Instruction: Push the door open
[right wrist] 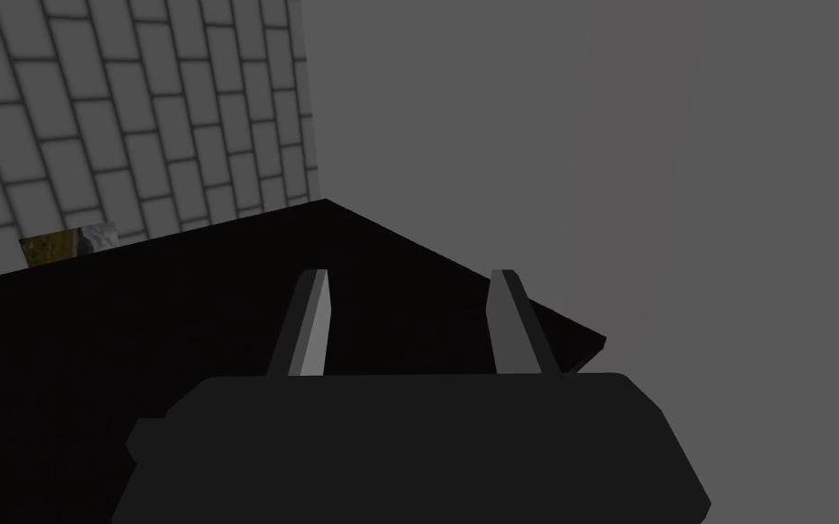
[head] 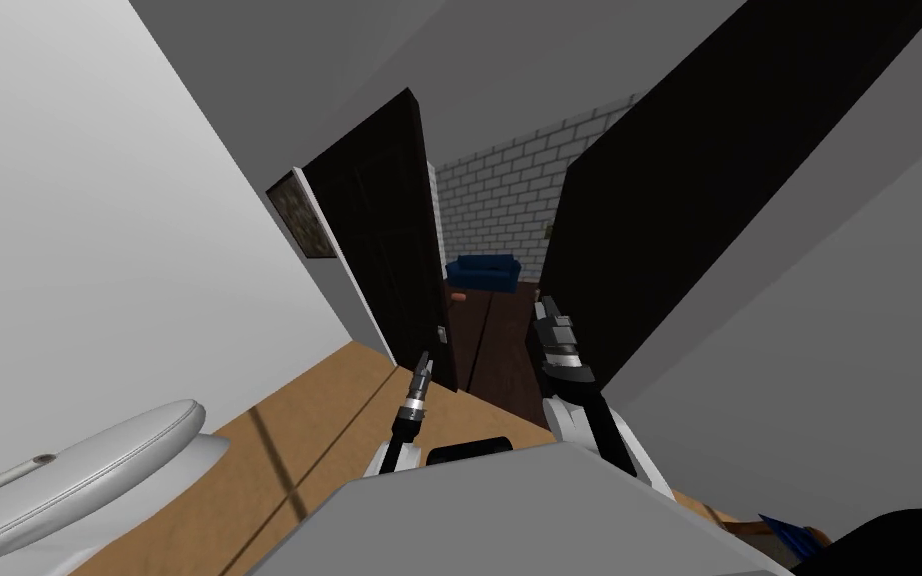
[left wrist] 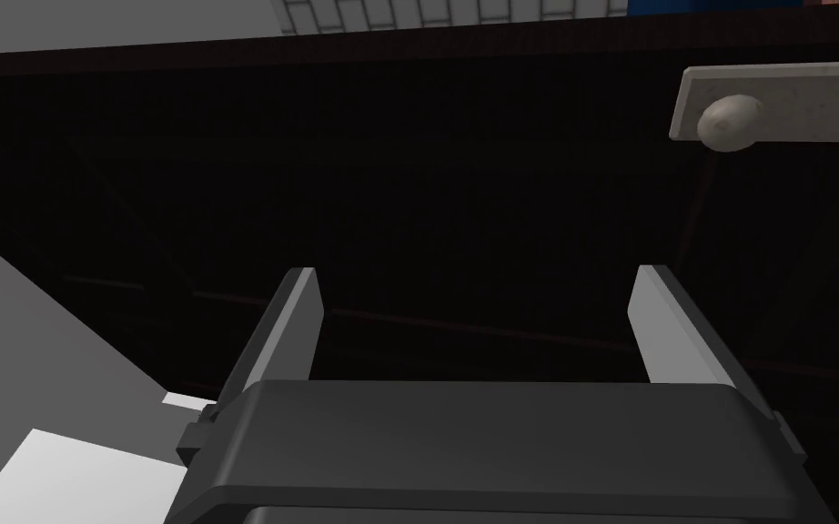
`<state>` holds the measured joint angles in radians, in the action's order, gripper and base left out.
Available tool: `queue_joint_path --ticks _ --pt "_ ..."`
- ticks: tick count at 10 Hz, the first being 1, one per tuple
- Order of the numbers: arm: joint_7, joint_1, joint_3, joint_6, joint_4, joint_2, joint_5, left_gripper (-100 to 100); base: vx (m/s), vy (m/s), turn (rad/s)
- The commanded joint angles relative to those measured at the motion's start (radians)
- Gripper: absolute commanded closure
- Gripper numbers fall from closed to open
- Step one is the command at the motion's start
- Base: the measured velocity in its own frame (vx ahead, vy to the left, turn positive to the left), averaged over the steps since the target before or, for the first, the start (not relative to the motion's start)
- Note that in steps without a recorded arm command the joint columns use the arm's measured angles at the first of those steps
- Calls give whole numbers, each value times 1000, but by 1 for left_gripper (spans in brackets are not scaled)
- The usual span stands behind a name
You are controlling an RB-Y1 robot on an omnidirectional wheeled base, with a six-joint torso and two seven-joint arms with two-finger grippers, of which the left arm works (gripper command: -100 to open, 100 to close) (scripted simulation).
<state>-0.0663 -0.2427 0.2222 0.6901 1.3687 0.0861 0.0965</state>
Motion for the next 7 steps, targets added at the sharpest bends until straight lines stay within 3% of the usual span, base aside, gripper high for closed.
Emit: queue_joint_path --ticks 1,7 --pt "1 13 3 3 -29 -4 0 -100 48 74 -28" --pt "-10 66 37 20 -185 -9 -5 -100 62 93 -78"
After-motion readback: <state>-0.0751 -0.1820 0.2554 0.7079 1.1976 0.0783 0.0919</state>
